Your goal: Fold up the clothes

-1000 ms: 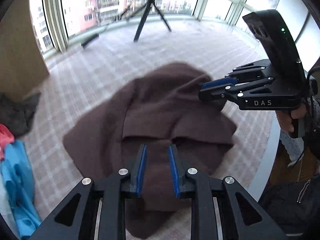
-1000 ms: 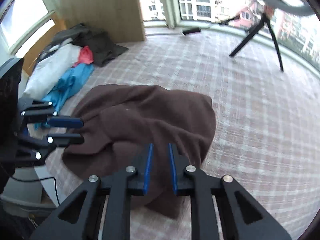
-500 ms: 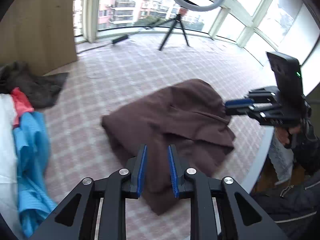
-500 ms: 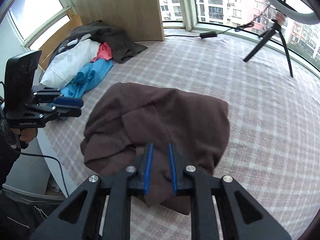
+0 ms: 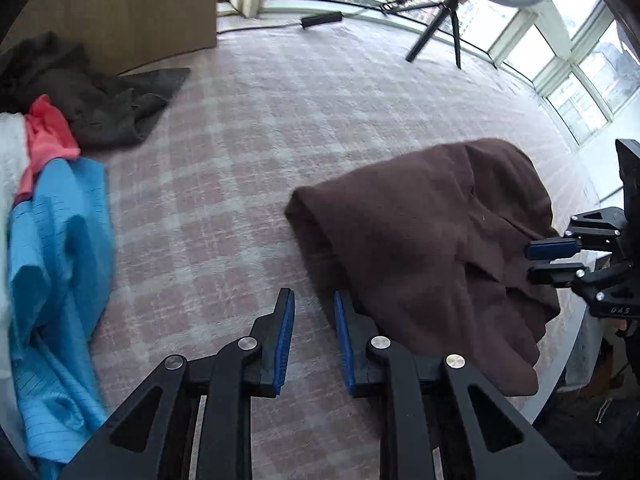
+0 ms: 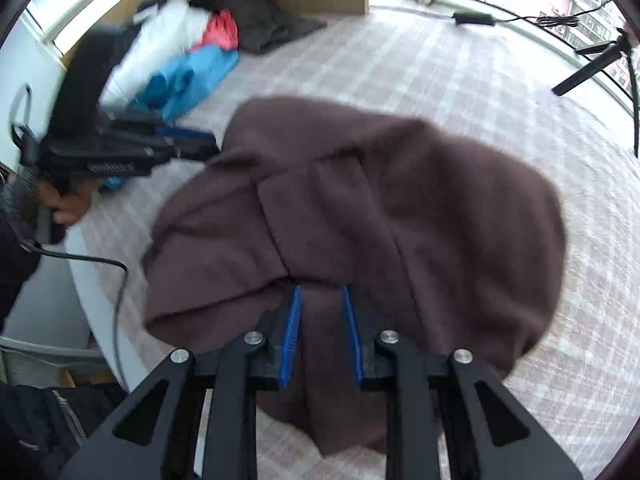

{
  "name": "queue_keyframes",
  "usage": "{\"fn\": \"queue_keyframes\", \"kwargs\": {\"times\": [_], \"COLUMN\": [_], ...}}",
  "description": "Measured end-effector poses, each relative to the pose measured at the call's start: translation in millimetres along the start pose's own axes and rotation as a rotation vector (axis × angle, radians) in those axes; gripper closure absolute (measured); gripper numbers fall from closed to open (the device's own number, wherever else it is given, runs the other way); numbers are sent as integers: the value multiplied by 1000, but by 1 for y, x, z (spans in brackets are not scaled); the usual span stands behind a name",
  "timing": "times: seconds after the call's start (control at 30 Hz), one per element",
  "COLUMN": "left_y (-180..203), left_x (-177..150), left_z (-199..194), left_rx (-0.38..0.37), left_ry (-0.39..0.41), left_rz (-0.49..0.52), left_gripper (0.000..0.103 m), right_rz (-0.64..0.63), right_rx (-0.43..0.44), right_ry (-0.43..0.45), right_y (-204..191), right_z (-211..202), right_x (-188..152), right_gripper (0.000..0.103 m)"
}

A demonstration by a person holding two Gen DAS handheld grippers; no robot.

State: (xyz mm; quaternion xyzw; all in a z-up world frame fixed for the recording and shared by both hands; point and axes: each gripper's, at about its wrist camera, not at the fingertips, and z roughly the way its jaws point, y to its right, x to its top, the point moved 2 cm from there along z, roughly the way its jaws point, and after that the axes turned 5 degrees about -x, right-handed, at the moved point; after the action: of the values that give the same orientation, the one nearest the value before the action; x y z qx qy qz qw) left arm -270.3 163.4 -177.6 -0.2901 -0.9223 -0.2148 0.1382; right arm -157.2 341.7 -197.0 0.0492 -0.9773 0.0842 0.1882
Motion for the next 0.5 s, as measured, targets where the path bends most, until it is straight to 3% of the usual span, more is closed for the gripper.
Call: {"fn": "queue_keyframes", "kwargs": {"times": [0.13,0.2,0.33,0.4,0.5], "left_y": [11,27,34,21,8], "left_x": [4,8,20,16,10], "left_z": [-42,-45,-5,32,37], "left_rx": [-39,-66,-100,-44,-51], "left_ry": [100,127,97,28,35], "left_rz": [3,42,43,29,28], "left_gripper": [84,84,84,76,70], "right_rz": [75,148,220,230,212], "right_rx": [-80,-85,-86,-85,-81], "right_ry": [80,87,48,26,29], "right_y": [31,52,77,85,90], "right_z": [-28,-28,2,17,23], "right_x": [7,8,12,9,3], "right_gripper": [81,81,81,81,81]}}
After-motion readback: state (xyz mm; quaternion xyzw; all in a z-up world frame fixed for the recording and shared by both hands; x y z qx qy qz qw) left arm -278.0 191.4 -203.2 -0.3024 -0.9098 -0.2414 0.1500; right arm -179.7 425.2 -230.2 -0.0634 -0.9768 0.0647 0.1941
